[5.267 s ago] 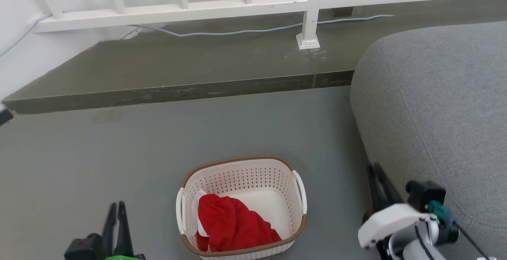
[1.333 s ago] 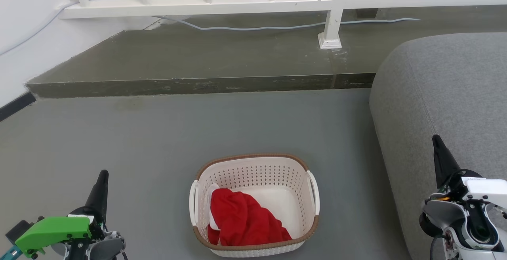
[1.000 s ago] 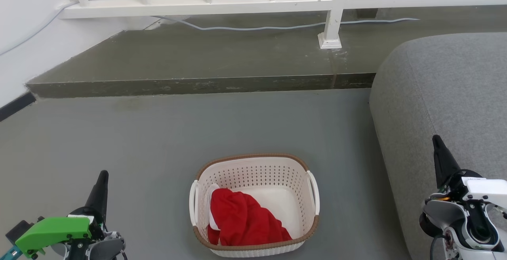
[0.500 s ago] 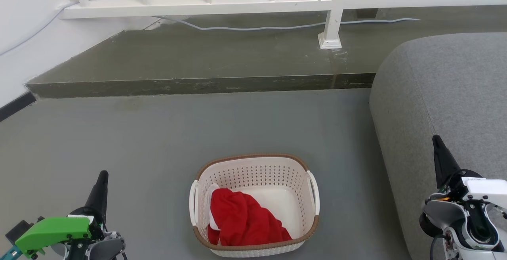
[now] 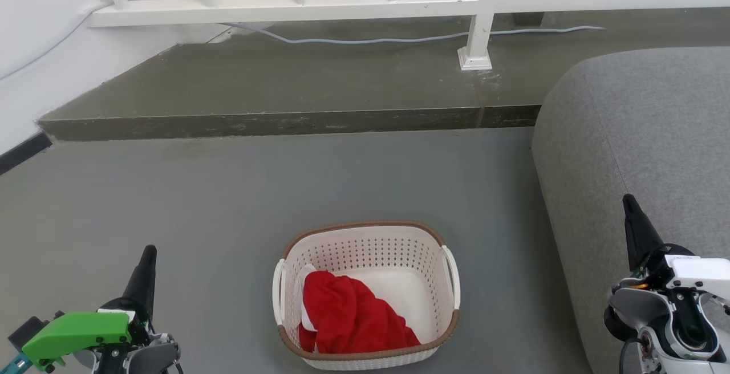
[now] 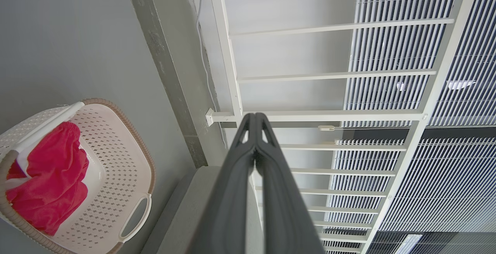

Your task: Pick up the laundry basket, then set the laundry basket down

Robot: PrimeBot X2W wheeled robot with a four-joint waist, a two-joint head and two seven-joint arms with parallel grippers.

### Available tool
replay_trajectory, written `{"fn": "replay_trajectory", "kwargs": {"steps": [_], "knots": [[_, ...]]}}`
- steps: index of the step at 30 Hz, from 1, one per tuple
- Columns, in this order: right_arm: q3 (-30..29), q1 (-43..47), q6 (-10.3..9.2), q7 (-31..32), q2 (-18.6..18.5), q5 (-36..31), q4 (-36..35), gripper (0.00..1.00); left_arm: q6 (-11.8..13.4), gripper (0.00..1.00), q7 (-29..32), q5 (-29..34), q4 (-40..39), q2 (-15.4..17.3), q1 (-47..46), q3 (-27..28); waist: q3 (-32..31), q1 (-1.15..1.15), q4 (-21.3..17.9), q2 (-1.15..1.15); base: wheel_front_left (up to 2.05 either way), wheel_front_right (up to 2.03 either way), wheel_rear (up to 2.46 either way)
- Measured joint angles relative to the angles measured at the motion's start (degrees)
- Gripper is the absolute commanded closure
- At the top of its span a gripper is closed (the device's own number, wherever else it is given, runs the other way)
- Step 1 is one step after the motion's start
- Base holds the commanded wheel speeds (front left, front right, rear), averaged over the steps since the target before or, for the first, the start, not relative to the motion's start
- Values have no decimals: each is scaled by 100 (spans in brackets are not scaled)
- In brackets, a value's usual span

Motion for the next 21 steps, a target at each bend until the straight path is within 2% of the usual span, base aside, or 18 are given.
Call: {"fn": "replay_trajectory", "kwargs": {"steps": [21], "knots": [[-7, -1, 7, 1, 1, 0, 2, 100, -1, 100, 0, 0, 7, -1, -2, 5, 0, 0, 0, 0, 0, 0, 0]]}}
